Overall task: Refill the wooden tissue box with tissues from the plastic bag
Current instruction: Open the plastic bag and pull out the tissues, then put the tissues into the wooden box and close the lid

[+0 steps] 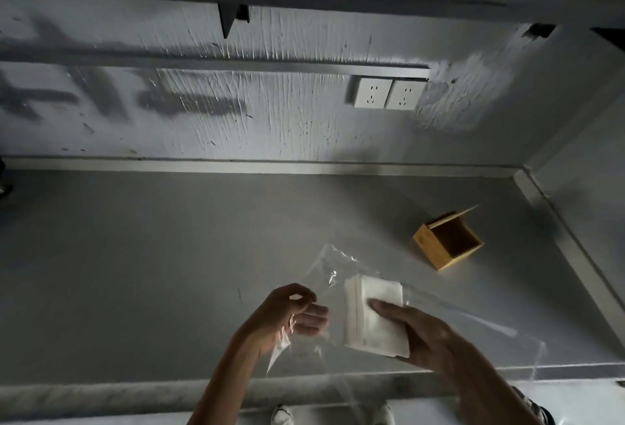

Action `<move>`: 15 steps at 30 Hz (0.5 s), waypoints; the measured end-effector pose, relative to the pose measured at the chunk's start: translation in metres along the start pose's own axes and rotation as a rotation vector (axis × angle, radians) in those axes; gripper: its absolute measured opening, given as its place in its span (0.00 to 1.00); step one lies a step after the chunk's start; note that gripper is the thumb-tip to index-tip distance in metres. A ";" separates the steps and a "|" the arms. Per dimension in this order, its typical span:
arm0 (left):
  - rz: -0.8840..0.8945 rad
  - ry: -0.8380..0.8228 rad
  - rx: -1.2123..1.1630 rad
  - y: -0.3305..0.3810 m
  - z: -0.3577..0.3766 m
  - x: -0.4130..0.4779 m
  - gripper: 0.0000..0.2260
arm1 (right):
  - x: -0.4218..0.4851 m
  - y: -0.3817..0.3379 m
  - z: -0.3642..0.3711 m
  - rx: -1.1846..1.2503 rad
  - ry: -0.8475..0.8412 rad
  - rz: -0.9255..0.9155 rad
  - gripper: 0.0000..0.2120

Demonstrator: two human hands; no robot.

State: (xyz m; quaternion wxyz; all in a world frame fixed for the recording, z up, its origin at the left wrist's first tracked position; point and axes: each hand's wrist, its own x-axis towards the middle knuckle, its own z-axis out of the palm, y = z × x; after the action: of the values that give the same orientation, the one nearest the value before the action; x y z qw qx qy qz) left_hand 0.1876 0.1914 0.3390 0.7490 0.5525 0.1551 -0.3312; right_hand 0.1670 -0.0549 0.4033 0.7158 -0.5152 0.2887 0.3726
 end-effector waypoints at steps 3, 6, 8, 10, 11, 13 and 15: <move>0.022 0.020 -0.012 0.002 0.012 0.004 0.07 | -0.011 -0.010 -0.014 -0.069 -0.014 0.011 0.21; 0.088 0.142 -0.041 0.007 0.021 0.013 0.06 | -0.024 -0.027 -0.038 -0.099 -0.072 0.006 0.22; 0.131 0.226 -0.085 0.009 0.025 0.021 0.05 | -0.030 -0.041 -0.063 -0.060 -0.076 -0.035 0.22; 0.159 0.307 -0.136 0.006 0.031 0.033 0.06 | -0.036 -0.059 -0.095 0.016 -0.064 -0.098 0.18; 0.168 0.353 -0.161 0.002 0.034 0.037 0.06 | -0.037 -0.068 -0.108 0.060 -0.053 -0.127 0.17; 0.177 0.436 -0.194 -0.011 0.043 0.050 0.07 | -0.037 -0.086 -0.138 0.126 -0.044 -0.197 0.15; 0.177 0.499 -0.231 -0.029 0.060 0.059 0.08 | -0.034 -0.103 -0.172 0.159 -0.034 -0.282 0.13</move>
State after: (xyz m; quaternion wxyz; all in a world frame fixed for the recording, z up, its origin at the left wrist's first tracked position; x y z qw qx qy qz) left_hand 0.2038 0.1112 0.3030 0.7717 0.5393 0.3224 -0.0986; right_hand 0.2286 -0.2462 0.4318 0.8041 -0.4862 0.2301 0.2531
